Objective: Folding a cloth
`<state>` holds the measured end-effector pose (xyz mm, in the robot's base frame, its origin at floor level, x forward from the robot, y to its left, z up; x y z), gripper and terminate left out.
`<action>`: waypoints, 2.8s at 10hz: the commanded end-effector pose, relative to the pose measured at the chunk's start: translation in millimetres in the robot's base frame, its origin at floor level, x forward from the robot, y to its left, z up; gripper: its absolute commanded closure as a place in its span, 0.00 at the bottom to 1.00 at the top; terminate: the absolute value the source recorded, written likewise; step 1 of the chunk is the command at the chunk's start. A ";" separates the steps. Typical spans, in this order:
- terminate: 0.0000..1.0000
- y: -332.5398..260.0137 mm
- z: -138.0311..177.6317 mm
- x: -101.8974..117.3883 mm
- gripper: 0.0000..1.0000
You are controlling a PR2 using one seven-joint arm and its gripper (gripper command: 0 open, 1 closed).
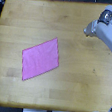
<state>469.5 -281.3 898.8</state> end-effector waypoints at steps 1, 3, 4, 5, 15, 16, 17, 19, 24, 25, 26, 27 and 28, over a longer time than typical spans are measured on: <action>0.00 1.9 -0.8 0.7 0.00; 0.00 30.0 -11.7 19.8 0.00; 0.00 42.0 -14.0 24.2 0.00; 0.00 68.0 -19.1 30.1 0.00; 0.00 230.5 -89.6 -33.3 0.00; 0.00 239.3 -99.9 -43.0 0.00; 0.00 244.5 -105.8 -44.6 0.00; 0.00 250.7 -120.3 -47.7 0.00; 0.00 255.0 -156.6 -61.3 0.00; 0.00 249.9 -162.4 -60.7 0.00; 0.00 247.7 -167.3 -59.0 0.00; 0.00 243.7 -174.0 -52.7 0.00; 0.00 243.8 -175.8 -50.6 0.00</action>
<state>409.1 -30.1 747.9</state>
